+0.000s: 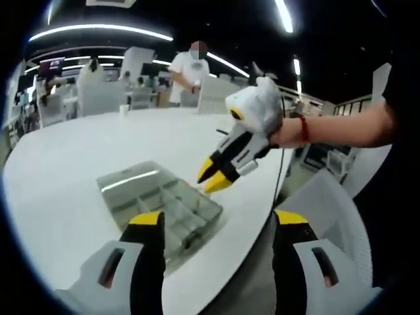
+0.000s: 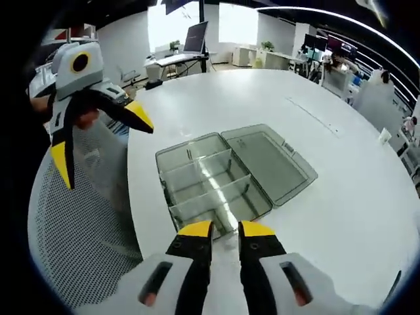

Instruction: Insert the divider into the dual guide fixture by aligning both edges with the guide slots and pushing it downward to the bottom, including one-sided entry, uneven engagement, binding, and posture correction.

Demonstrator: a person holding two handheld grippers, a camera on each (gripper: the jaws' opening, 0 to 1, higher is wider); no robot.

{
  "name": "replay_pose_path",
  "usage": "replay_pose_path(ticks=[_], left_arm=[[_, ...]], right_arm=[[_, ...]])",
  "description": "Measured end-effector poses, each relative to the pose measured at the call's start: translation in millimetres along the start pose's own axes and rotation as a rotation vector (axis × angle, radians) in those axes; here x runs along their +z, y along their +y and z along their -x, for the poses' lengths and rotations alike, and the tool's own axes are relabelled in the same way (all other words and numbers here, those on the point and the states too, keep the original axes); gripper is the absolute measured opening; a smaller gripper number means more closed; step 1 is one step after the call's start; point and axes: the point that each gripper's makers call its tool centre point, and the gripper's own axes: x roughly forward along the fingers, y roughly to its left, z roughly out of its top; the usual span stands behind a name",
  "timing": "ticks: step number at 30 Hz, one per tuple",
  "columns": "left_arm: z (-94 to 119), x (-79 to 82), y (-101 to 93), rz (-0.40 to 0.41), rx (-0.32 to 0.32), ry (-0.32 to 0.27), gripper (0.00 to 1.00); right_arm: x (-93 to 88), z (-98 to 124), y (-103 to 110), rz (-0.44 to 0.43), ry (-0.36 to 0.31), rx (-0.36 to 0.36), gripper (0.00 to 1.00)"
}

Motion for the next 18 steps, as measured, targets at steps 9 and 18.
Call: replay_pose_path(ticks=[9, 18], left_arm=[[-2, -1.3, -3.1, 0.002, -0.013, 0.001, 0.65], [-7, -4.2, -6.3, -0.002, -0.036, 0.018, 0.65]], right_arm=[[-11.7, 20, -13, -0.08, -0.047, -0.11, 0.19], [-50.8, 21, -13, -0.196, 0.01, -0.197, 0.22]])
